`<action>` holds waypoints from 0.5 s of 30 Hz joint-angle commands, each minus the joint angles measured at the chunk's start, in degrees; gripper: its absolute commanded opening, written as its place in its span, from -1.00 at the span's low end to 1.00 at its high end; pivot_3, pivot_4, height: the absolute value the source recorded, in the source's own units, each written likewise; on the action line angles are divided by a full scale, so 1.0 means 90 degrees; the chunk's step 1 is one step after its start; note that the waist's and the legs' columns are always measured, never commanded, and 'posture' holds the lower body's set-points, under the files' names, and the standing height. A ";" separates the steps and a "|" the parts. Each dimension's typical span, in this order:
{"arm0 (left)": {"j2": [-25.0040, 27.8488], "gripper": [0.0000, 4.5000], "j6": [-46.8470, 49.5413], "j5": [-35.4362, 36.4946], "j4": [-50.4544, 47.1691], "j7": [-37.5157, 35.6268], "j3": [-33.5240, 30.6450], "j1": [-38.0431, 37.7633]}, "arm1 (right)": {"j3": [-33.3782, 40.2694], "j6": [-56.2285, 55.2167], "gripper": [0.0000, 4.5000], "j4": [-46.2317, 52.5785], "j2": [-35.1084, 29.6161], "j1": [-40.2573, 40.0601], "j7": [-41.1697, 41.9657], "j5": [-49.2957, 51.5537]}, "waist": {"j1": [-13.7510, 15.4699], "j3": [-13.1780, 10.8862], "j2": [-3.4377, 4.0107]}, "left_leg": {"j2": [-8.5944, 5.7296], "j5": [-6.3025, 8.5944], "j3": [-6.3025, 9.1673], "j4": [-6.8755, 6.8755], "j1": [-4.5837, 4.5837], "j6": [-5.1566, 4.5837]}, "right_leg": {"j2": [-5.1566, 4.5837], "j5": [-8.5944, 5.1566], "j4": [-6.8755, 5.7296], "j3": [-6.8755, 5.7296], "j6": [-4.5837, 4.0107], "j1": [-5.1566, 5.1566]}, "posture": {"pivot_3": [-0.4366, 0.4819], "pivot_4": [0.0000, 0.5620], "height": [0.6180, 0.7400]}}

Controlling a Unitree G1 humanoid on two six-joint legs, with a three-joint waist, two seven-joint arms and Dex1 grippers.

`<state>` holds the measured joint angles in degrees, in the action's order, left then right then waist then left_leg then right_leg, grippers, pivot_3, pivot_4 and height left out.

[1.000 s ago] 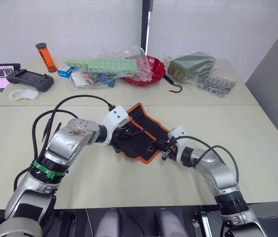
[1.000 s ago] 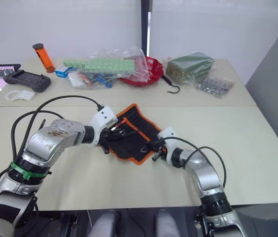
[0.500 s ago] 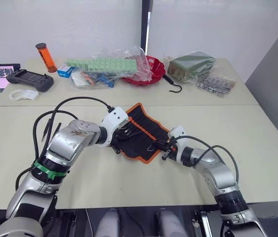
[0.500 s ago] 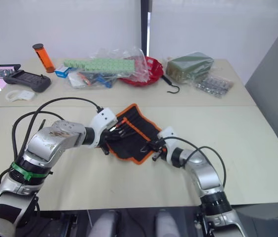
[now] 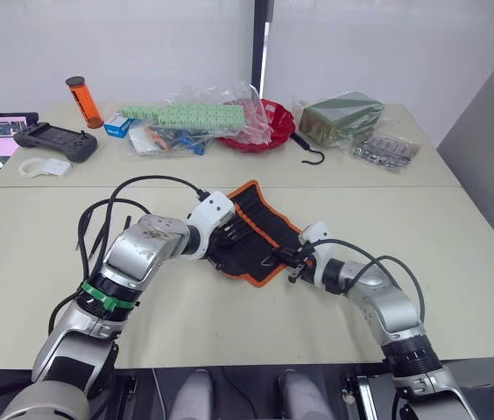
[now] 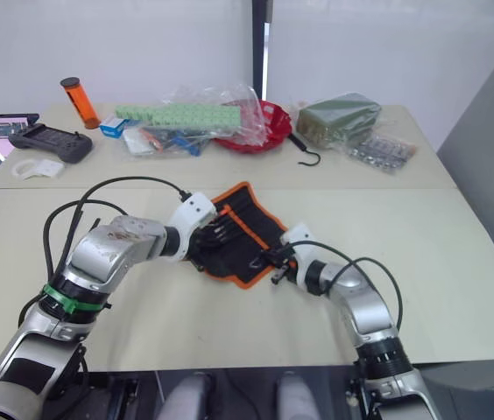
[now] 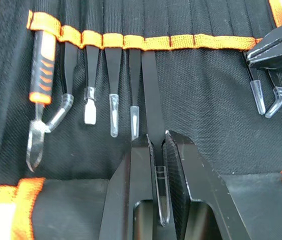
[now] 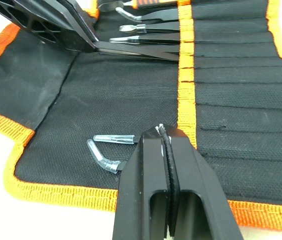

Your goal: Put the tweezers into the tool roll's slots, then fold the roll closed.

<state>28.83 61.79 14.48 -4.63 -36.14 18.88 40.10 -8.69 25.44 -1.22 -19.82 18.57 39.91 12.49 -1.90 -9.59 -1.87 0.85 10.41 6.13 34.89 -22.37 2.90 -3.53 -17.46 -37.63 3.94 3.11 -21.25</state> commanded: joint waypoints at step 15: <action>-0.0145 -0.99 -0.1898 -0.0790 0.0987 -0.0636 0.0331 0.0428 | -0.0281 0.0189 -1.00 -0.0338 -0.0032 -0.0250 -0.0053 -0.0233 | 0.0038 0.0000 0.0000 | 0.0000 0.0000 0.0000 0.0002 0.0001 0.0000 | 0.0000 0.0000 0.0000 -0.0001 0.0000 0.0002 | -0.05 -0.47 1.00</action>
<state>27.50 47.22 8.17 4.58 -40.67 22.34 41.15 -8.71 25.43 -1.23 -19.72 18.44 39.42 12.30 -1.56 -9.58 -1.86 0.85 10.41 6.13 34.91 -22.36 2.90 -3.53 -17.45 -37.63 3.94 3.11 -21.23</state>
